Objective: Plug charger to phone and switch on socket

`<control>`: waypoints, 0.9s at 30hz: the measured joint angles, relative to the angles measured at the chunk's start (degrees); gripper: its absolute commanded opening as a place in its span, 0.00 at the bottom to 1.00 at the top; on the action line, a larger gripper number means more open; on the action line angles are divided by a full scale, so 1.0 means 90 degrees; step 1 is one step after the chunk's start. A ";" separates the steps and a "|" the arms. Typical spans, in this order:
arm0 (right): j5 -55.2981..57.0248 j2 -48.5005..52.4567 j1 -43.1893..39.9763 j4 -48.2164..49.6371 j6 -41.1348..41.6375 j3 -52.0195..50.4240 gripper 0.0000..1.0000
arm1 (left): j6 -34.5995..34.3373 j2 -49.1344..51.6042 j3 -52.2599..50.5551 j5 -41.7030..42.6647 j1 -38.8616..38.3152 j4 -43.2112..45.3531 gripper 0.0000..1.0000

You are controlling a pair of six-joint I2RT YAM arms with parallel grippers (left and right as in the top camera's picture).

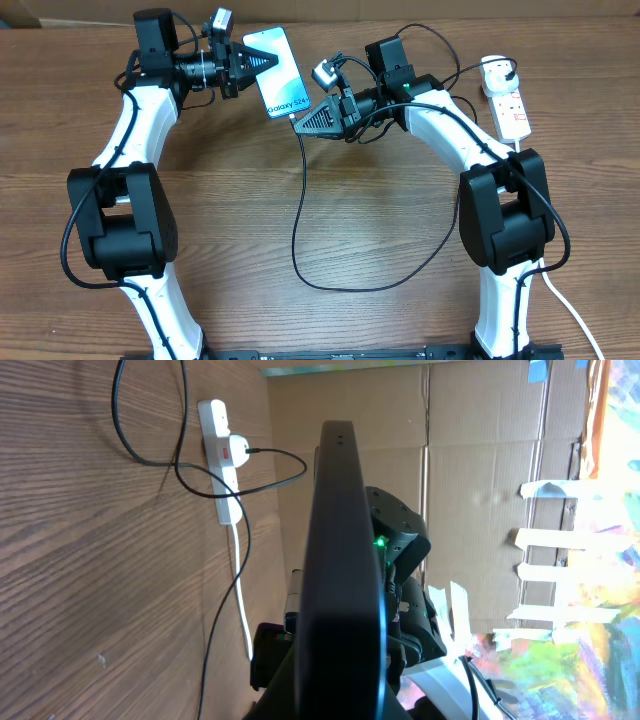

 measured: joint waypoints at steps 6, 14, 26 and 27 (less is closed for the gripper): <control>0.0000 0.0000 0.0000 0.0000 -0.0002 0.0000 0.04 | 0.0000 0.0000 0.0000 0.0015 0.0000 -0.0002 0.04; 0.0000 0.0000 0.0002 -0.0002 0.0002 0.0000 0.04 | 0.0000 0.0000 0.0000 0.0092 0.0005 0.0000 0.04; 0.0000 0.0000 0.0000 0.0002 0.0005 0.0000 0.04 | 0.0000 0.0000 0.0000 0.0097 0.0005 0.0000 0.04; 0.0000 0.0000 0.0002 0.0002 0.0002 0.0000 0.04 | 0.0000 0.0000 0.0000 0.0095 0.0005 0.0000 0.04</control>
